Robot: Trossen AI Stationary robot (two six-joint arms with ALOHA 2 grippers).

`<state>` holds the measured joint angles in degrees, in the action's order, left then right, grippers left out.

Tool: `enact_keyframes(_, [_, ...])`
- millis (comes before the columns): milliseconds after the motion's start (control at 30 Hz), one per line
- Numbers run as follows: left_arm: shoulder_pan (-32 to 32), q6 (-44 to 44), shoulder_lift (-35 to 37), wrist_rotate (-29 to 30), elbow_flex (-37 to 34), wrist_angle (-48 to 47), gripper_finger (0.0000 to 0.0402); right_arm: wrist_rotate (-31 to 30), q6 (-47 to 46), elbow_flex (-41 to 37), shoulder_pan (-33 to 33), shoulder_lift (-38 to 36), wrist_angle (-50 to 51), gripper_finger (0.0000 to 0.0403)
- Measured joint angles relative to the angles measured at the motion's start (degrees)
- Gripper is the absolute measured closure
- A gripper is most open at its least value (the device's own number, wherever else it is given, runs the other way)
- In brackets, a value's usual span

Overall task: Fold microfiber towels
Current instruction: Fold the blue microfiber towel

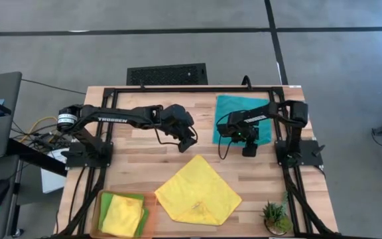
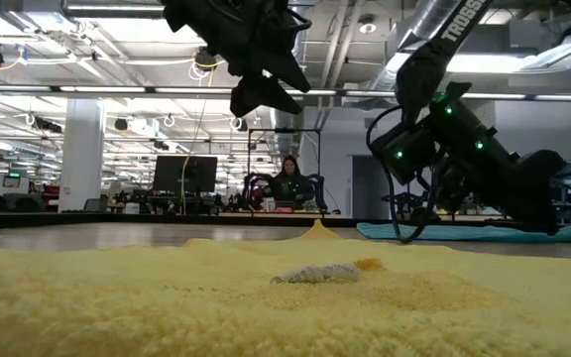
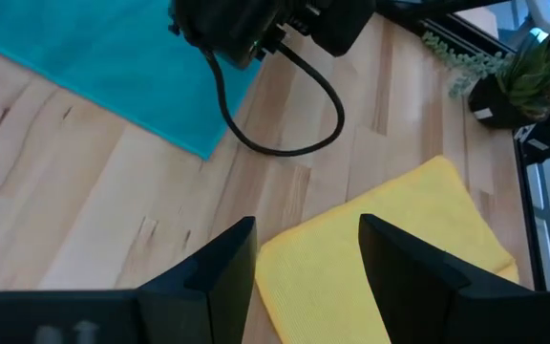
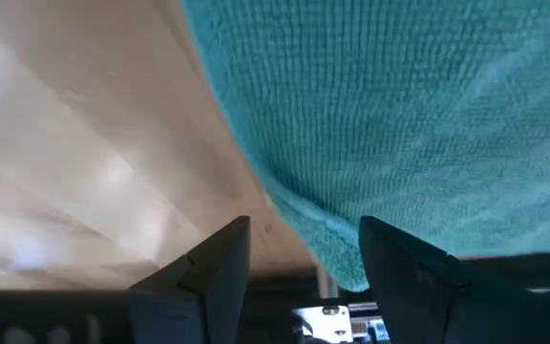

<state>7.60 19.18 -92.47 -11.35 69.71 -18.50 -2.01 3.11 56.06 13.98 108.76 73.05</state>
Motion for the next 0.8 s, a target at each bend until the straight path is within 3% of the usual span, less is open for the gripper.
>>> enact_keyframes(300, [0.0,0.0,0.0,0.0,0.0,-0.07,0.0223,0.24,0.55,-0.03,-0.07,0.31,-3.99,0.0183])
enact_keyframes(433, [0.0,0.02,0.0,0.0,0.0,-0.09,0.0223,0.41,0.55,-0.05,-0.07,0.31,-4.11,0.0203])
enact_keyframes(667, [0.0,-0.13,0.0,-0.02,0.0,-0.52,0.0223,0.39,1.27,0.01,-0.17,0.27,-4.47,0.03])
enact_keyframes(800, [-0.02,-4.86,-0.14,1.6,-0.04,-2.64,0.0223,0.16,1.42,0.0,-0.6,-0.53,-4.87,0.0367])
